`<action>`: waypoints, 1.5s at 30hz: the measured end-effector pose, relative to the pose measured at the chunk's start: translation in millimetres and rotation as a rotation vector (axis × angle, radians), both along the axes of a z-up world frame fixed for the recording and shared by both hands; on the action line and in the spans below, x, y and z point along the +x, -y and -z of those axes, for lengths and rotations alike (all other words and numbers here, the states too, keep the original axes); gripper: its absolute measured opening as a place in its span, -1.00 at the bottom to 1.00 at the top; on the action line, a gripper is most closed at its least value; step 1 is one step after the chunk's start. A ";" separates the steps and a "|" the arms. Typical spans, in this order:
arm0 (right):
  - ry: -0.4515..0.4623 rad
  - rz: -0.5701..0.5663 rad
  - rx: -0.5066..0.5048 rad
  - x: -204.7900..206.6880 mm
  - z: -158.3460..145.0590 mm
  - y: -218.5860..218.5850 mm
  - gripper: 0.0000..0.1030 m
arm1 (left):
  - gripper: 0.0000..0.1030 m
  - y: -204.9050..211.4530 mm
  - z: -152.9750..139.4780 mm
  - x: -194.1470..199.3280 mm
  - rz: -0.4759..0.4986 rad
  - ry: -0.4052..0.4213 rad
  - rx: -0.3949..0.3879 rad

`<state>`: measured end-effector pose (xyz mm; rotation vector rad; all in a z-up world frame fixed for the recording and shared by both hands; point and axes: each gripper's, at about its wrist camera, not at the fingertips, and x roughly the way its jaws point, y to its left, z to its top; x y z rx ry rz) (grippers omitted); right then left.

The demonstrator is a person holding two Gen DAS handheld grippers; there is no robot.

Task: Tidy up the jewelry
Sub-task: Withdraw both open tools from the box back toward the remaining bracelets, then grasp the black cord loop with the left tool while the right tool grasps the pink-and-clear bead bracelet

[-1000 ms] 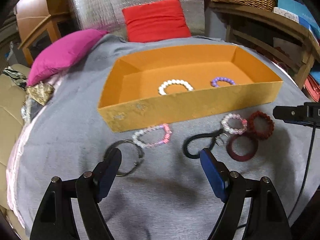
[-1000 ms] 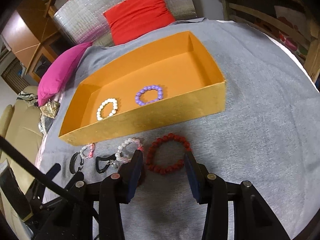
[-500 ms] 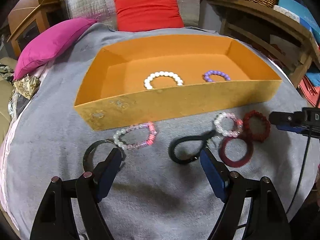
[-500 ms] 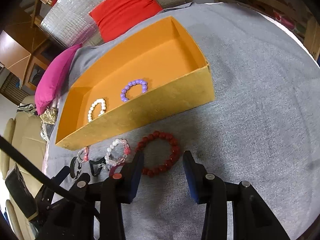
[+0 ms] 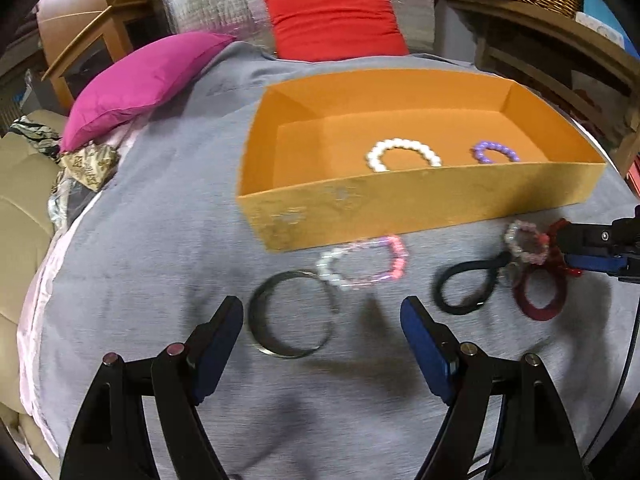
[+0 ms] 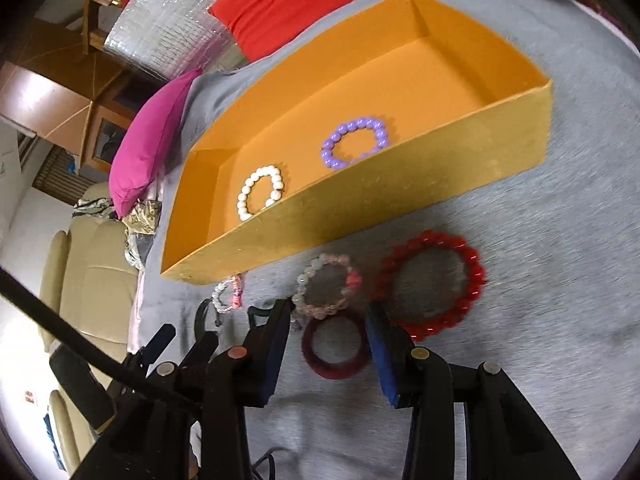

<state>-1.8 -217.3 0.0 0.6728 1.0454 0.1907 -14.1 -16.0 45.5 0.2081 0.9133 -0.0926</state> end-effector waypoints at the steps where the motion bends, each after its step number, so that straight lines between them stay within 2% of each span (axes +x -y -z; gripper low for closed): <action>1: -0.006 0.004 0.012 1.5 1.9 -0.5 -0.19 | 0.58 -4.6 -1.0 0.0 -0.006 -0.001 -0.001; 8: -0.043 0.051 0.052 10.5 12.6 0.2 -0.23 | 0.58 -32.5 4.0 1.4 -0.047 -0.025 -0.015; 14: -0.053 0.092 0.074 17.6 18.0 0.6 -0.23 | 0.58 -24.2 2.6 -5.8 0.008 -0.028 -0.048; 19: -0.063 0.116 0.102 22.0 23.0 2.1 -0.48 | 0.58 -9.6 -0.9 -9.2 0.062 -0.022 -0.076; 21: -0.065 0.121 0.092 23.2 24.0 1.7 -0.69 | 0.58 -3.1 -1.4 -9.5 0.082 -0.021 -0.083; 24: -0.062 0.127 0.069 24.4 23.8 1.0 -0.82 | 0.58 5.2 -1.0 -9.1 0.111 -0.020 -0.090; 29: -0.045 0.127 0.027 21.6 20.1 3.1 -0.84 | 0.56 16.4 1.9 -6.1 0.161 -0.039 -0.136; 37: -0.034 0.134 0.023 13.4 15.0 17.1 -0.84 | 0.02 43.1 6.1 -7.0 0.267 -0.062 -0.155; 45: -0.040 0.128 0.029 9.8 14.8 22.6 -0.84 | -0.01 52.9 14.4 8.8 0.273 -0.103 -0.198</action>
